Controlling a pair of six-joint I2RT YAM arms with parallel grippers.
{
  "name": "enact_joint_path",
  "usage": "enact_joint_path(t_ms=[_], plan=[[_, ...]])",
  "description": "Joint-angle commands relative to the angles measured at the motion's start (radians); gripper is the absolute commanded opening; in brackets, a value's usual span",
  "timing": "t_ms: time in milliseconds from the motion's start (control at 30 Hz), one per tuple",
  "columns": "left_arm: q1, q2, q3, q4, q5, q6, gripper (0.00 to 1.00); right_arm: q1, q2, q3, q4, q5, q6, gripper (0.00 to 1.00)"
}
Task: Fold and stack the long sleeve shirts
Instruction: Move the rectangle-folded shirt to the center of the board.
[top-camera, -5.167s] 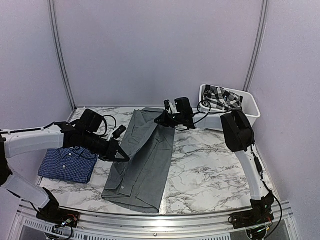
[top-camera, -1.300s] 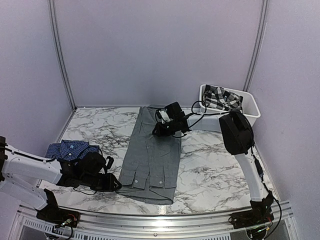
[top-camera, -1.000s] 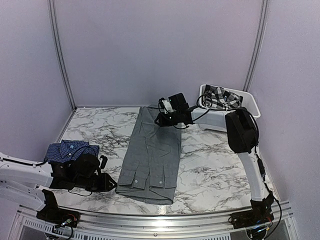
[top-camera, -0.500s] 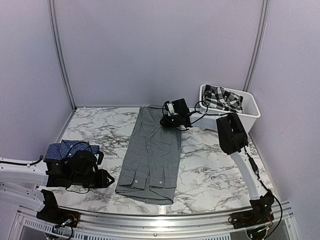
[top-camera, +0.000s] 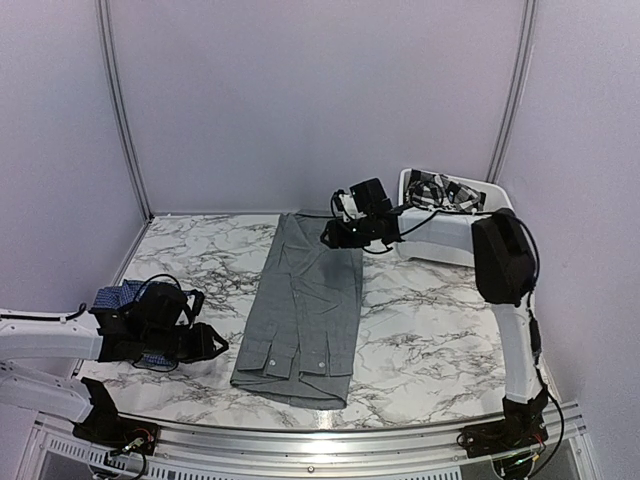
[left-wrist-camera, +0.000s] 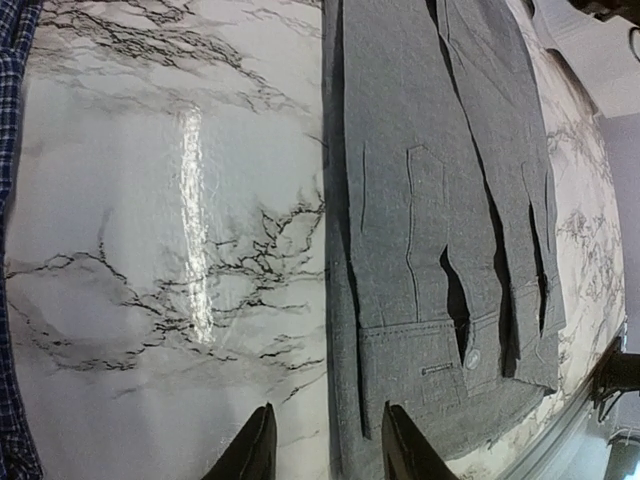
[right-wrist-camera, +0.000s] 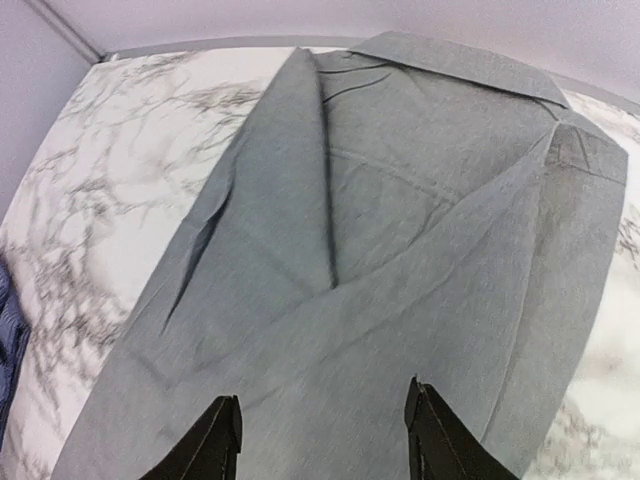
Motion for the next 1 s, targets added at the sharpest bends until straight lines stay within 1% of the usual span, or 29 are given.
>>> enact_joint_path(t_ms=[0, 67, 167, 233, 367, 567, 767, 967], plan=[[0.014, 0.069, 0.052, 0.042, 0.095, 0.098, 0.38, 0.075, -0.29, -0.302, 0.076, -0.008, 0.033, 0.53], [0.016, 0.105, 0.064, 0.042, 0.123, 0.119, 0.38, 0.109, -0.405, -0.443, 0.086, 0.0, 0.058, 0.54], [0.016, 0.135, 0.069, 0.042, 0.145, 0.135, 0.38, 0.148, -0.533, -0.634, 0.097, -0.007, 0.116, 0.55], [0.017, 0.139, 0.068, 0.038, 0.145, 0.137, 0.38, 0.181, -0.606, -0.726, 0.105, 0.007, 0.151, 0.57], [0.016, 0.157, 0.059, 0.035, 0.152, 0.136, 0.36, 0.244, -0.701, -0.838, 0.076, 0.041, 0.214, 0.59], [0.002, 0.192, 0.038, 0.057, 0.19, 0.117, 0.33, 0.306, -0.796, -0.994, 0.083, 0.032, 0.297, 0.59], [-0.075, 0.194, 0.002, 0.111, 0.195, 0.052, 0.22, 0.317, -0.876, -1.124, 0.08, 0.017, 0.341, 0.57], [-0.181, 0.186, -0.05, 0.137, 0.155, -0.051, 0.03, 0.331, -0.935, -1.215, 0.061, -0.005, 0.376, 0.54]])
